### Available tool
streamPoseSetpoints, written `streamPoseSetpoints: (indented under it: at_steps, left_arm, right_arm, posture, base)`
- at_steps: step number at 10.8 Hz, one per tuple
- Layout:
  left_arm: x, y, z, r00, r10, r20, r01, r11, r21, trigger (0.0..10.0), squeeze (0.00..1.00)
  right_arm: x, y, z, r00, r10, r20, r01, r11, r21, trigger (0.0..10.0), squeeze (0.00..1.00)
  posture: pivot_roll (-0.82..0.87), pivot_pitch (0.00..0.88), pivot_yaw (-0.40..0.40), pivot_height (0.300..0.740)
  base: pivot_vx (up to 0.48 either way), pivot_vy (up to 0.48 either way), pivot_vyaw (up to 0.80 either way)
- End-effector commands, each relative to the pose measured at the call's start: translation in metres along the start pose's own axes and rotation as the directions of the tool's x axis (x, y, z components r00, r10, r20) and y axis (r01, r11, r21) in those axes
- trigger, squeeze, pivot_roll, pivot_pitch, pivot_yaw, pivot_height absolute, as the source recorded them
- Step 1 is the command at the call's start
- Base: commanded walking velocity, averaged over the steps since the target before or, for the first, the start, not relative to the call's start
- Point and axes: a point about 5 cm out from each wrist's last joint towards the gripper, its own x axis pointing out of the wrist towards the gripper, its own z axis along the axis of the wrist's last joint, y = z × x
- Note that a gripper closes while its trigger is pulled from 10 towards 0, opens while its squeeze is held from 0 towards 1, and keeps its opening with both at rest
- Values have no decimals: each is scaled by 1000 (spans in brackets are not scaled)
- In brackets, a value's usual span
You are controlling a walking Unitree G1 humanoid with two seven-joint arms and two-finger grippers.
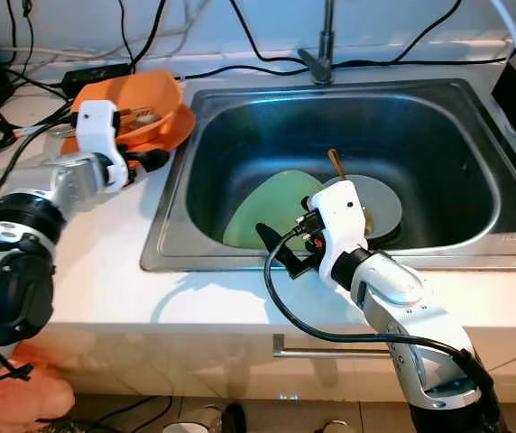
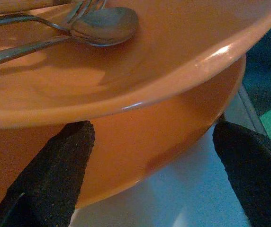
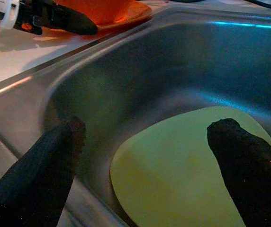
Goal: Kitchen organization
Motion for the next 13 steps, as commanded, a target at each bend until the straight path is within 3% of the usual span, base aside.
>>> streamPoseSetpoints:
  at_steps: [1,7,13]
  left_arm:
    - [0,11,-50,978,3,-210,-12,999,-43,10000,0]
    - [-12,29,-59,958,-55,-280,34,996,-80,10000,0]
    - [-25,25,-66,927,-147,-344,109,986,-126,10000,0]
  right_arm:
    - [0,1,4,1000,13,10,-13,1000,-9,10000,0]
    - [1,-2,4,999,47,6,-47,999,-13,10000,0]
    - [1,-4,4,997,75,-4,-75,997,-25,10000,0]
  posture:
    - [52,111,119,740]
    - [85,98,105,740]
    - [103,93,103,740]
  base:
    - [0,0,0]
    - [0,0,0]
    - [0,0,0]
